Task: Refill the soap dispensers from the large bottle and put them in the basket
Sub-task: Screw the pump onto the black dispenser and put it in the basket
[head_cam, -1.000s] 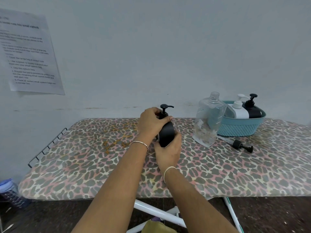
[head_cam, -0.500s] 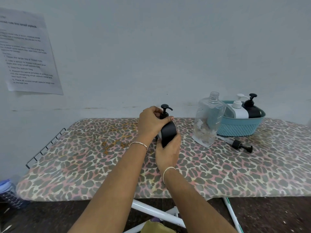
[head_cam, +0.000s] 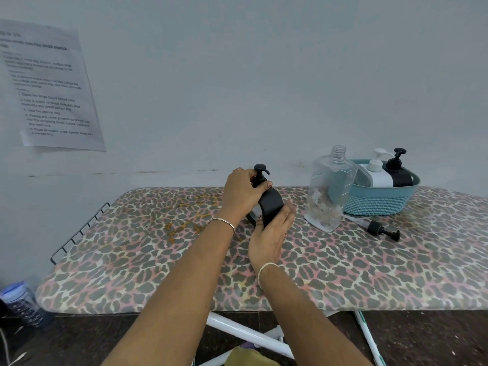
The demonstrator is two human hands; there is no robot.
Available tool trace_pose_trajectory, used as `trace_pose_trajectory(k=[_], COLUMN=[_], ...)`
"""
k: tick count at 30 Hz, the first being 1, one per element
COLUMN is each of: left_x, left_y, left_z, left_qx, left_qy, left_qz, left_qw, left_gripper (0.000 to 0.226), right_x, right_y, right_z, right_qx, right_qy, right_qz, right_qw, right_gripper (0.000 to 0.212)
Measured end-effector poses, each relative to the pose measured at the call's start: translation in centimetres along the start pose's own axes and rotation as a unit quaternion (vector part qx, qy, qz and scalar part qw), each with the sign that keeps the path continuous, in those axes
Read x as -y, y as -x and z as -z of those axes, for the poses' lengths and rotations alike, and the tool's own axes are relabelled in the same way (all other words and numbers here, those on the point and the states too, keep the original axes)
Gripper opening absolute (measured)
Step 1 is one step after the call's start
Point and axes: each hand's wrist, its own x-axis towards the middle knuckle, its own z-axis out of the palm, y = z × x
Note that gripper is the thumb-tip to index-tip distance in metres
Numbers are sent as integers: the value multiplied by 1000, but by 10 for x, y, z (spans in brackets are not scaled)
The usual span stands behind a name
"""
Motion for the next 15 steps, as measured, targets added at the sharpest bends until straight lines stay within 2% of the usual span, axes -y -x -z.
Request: trace_pose_trajectory(k=[4,7,15], left_x=[-3,-9,5], left_y=[6,9,18], left_z=[4,11,17], left_qx=[-65,-119,-147], left_qy=[5,28,41], left_qz=[7,19,63], left_qw=[998,992,986], left_gripper=[26,27,31], right_x=[1,2,-5], right_y=[0,2,-3], right_z=[4,6,0], right_qx=[13,23,51], right_qy=[-58,-105,-68], right_qz=[-27,-14,-17], right_qw=[998,994,996], right_gripper=[65,59,48])
